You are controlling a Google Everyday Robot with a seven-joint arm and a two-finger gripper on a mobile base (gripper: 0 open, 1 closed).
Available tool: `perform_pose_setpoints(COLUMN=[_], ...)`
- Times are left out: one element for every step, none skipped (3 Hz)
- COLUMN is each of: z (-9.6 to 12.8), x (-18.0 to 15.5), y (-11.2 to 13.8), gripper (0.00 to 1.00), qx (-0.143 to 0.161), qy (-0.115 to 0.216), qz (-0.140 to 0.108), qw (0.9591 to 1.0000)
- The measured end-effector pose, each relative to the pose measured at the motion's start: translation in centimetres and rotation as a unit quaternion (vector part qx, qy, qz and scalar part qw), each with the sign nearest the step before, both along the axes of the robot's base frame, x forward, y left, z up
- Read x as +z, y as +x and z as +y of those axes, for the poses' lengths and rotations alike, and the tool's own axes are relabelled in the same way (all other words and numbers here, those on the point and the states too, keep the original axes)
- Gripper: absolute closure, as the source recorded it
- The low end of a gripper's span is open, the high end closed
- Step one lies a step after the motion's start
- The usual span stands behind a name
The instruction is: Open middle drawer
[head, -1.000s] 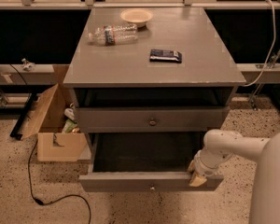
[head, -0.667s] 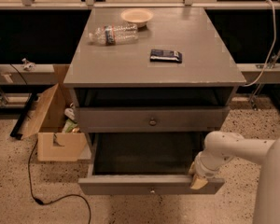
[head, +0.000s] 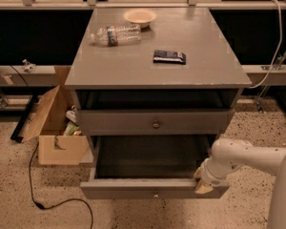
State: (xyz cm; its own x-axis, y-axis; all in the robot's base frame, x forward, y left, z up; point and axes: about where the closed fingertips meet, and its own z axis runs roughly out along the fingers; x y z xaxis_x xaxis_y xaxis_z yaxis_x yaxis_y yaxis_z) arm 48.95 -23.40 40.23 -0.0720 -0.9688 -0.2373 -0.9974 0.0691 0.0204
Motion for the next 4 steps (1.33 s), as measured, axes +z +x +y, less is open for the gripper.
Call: perform_pose_setpoints(z=[0.00,0.00,0.00,0.00], x=[0.00,-0.01,-0.01,-0.01], y=[0.00,-0.01,-0.01,-0.01], gripper=[0.85,0.62,0.39,0.15], qx=[0.000,0.000,0.000,0.000], qy=[0.000,0.000,0.000,0.000], qz=[0.000,0.000,0.000,0.000], qw=[1.0000,1.0000,1.0000,1.0000])
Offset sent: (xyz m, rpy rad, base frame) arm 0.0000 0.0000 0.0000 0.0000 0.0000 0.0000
